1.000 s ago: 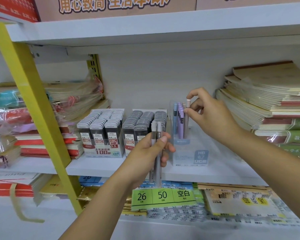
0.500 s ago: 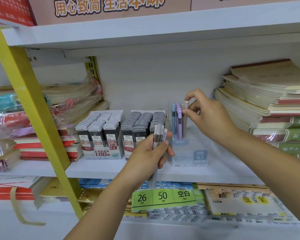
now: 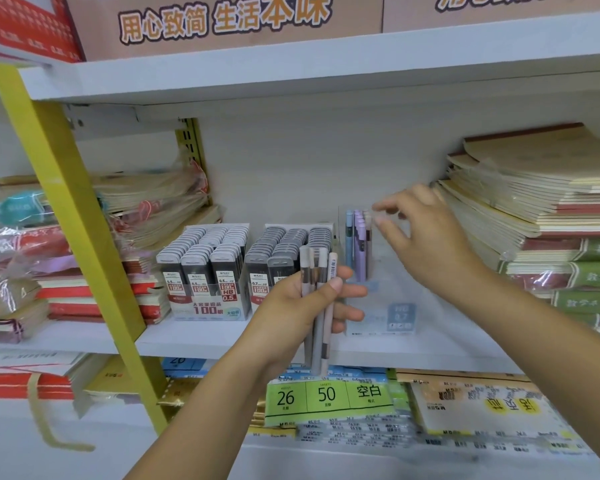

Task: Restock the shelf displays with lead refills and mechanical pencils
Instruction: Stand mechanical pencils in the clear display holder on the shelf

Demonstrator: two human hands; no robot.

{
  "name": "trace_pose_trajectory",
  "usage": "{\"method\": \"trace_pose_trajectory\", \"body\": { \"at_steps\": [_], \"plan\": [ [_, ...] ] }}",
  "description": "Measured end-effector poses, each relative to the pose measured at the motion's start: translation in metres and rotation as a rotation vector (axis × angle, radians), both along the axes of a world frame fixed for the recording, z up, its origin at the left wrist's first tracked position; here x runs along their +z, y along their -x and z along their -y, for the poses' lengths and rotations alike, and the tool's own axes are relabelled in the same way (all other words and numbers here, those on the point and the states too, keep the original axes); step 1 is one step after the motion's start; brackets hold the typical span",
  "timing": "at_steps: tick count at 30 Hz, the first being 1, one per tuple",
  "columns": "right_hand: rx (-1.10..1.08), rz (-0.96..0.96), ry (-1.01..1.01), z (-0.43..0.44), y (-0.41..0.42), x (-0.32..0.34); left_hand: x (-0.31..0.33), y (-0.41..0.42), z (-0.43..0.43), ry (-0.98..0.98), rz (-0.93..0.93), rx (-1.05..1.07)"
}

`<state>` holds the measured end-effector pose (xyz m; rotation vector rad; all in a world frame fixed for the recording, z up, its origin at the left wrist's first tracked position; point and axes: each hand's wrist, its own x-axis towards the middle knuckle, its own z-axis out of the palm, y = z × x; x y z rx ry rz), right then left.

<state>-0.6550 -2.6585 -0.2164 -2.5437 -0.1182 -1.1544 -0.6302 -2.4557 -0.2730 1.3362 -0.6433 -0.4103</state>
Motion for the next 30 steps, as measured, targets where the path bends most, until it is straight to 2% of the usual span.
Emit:
{"method": "trace_pose_trajectory", "body": {
  "at_steps": [1, 4, 6, 10, 17, 20, 22, 24, 27, 30],
  "plan": [
    [0.094, -0.049, -0.112, -0.008, 0.009, 0.000, 0.002, 0.001, 0.001, 0.012, -0.007, -0.017],
    [0.362, -0.354, -0.443, -0.030, 0.025, -0.005, 0.005, 0.004, 0.007, 0.022, 0.004, -0.062],
    [0.423, -0.365, -0.608, -0.033, 0.028, -0.006, 0.006, 0.005, 0.010, 0.050, -0.027, -0.093],
    [0.454, -0.259, -0.852, -0.022, 0.032, 0.004, 0.003, 0.008, 0.008, 0.058, -0.117, -0.139],
    [0.472, -0.404, -0.808, -0.023, 0.036, -0.008, 0.002, 0.010, 0.005, -0.026, -0.062, -0.159],
    [0.473, -0.294, -0.801, -0.026, 0.041, -0.011, 0.003, 0.009, 0.004, -0.073, -0.043, -0.121],
    [0.531, -0.216, -0.817, -0.024, 0.046, -0.006, 0.006, 0.006, 0.001, -0.094, 0.049, 0.038],
    [0.552, -0.319, -0.736, -0.023, 0.052, 0.000, 0.015, 0.002, -0.002, -0.074, 0.146, 0.181],
    [0.488, -0.511, -0.528, -0.023, 0.053, -0.003, 0.027, 0.001, -0.002, 0.003, 0.174, 0.188],
    [0.444, -0.521, -0.553, -0.022, 0.055, -0.004, 0.029, 0.004, 0.005, 0.011, 0.192, 0.238]
  ]
}}
